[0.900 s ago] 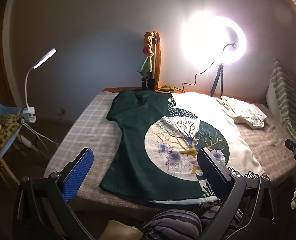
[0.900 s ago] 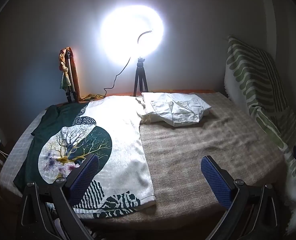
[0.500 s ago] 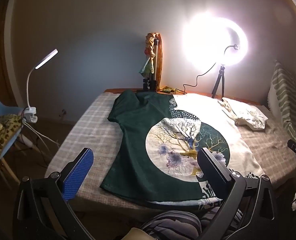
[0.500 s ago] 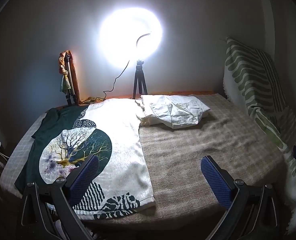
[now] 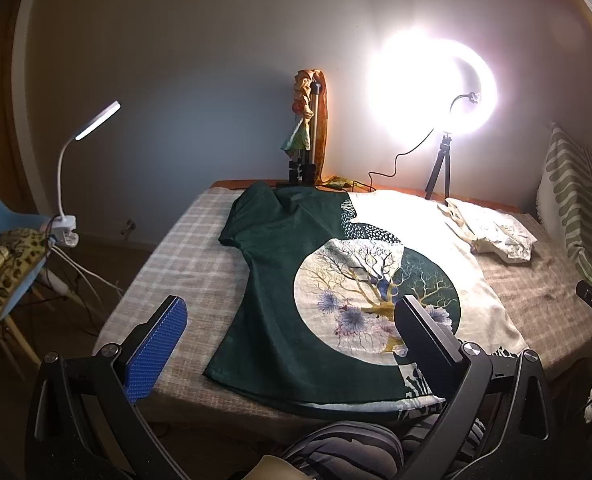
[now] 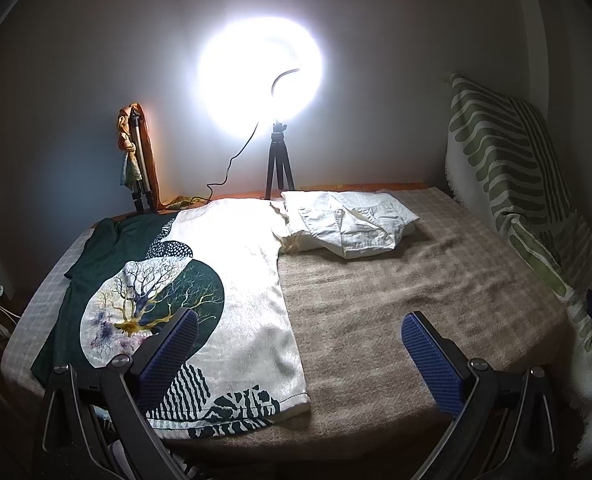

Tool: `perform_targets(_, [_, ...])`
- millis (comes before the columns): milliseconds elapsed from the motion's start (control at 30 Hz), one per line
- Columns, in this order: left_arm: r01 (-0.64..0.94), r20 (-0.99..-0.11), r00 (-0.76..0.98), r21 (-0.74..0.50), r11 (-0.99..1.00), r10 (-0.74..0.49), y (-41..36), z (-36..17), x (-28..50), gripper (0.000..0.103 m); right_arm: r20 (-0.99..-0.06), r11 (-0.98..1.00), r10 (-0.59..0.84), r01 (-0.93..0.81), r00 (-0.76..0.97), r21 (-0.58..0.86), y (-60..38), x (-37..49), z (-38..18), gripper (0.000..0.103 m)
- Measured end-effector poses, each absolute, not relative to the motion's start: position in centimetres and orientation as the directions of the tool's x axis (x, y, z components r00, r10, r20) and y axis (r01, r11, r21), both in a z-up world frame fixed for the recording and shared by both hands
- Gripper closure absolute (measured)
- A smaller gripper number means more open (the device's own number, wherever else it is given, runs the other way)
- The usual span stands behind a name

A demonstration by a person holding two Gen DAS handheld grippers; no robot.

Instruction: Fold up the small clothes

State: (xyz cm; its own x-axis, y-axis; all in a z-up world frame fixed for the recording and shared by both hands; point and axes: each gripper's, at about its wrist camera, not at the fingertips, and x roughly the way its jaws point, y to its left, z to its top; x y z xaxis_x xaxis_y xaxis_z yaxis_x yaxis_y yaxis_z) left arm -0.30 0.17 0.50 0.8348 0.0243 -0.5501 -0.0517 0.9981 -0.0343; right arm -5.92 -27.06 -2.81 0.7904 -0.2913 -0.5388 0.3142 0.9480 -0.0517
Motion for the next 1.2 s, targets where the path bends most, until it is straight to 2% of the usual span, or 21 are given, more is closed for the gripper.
perform_targets(1200, [-0.057, -0.547, 0.837, -0.042, 0.998, 0.025, 0.44, 1.08, -0.43, 0.000, -0.539, 0.949, -0.288, 0.311, 0.791, -0.050, -26.70, -5.98, -2.69, 0.000])
